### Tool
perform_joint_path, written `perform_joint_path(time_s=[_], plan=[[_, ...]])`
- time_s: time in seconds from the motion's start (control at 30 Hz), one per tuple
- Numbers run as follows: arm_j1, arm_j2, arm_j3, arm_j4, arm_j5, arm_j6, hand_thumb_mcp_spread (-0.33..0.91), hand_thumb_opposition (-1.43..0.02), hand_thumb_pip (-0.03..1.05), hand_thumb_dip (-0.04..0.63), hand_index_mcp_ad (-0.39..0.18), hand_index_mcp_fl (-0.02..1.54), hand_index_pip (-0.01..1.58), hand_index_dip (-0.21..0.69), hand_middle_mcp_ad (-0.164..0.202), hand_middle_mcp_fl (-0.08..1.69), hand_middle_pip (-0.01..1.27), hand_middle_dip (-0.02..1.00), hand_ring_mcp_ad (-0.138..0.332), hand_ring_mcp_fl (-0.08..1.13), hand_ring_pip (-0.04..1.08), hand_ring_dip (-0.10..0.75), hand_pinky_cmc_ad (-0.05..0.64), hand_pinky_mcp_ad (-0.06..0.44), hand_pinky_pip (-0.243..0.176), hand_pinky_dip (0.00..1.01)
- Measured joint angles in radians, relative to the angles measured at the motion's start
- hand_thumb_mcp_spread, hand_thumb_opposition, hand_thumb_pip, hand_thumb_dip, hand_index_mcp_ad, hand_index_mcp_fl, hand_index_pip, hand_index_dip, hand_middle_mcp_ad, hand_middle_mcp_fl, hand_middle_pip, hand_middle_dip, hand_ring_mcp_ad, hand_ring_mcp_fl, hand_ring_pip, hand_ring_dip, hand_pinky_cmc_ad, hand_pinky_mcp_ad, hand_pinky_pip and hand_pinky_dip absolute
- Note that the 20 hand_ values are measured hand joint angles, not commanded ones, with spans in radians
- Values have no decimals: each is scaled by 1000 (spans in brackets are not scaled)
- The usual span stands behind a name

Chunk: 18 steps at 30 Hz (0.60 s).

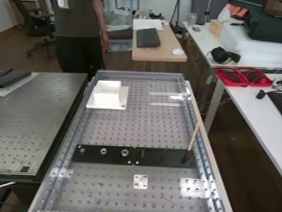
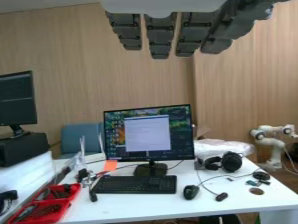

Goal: Grab the smaller nut and place it in the white container

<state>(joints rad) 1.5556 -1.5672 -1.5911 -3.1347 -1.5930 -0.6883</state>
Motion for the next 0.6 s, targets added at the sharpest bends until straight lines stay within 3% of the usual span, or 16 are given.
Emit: perform_joint_path(time_s=[0.07, 0.13, 0.17, 0.2, 0.3, 0.43, 0.6], plan=[[0, 1, -1, 0, -1, 1, -9, -24, 19, 0, -12, 2, 7, 16, 75, 17, 12, 24, 68, 5, 14, 16, 61, 47, -10, 17], [0, 2, -3, 1, -1, 1, 117, -216, 291, 19, -12, 2, 0, 33, 75, 17, 19, 33, 72, 5, 12, 17, 65, 65, -10, 38], [-1, 3, -3, 2, -2, 2, 175, -293, 387, 40, -12, 2, 10, 63, 75, 21, 38, 52, 72, 5, 7, 24, 84, 73, -10, 63], [-1, 3, -4, 2, -3, 1, 208, -374, 419, 52, -23, 7, 19, 93, 75, 17, 65, 86, 72, 0, 24, 40, 99, 96, -12, 99], [-1, 4, -4, 2, -4, 2, 232, -525, 435, 51, -24, 7, 33, 140, 75, 24, 91, 138, 68, 2, 37, 72, 195, 178, -12, 154], [-1, 5, -5, 3, -5, 3, 251, -607, 487, 52, -30, 9, 49, 187, 73, 23, 105, 180, 106, 0, 63, 93, 278, 265, -30, 215], [0, 6, -14, 9, -1, -2, 243, -679, 520, 51, -30, 9, 54, 220, 73, 23, 120, 206, 138, 2, 72, 101, 347, 291, -44, 244]])
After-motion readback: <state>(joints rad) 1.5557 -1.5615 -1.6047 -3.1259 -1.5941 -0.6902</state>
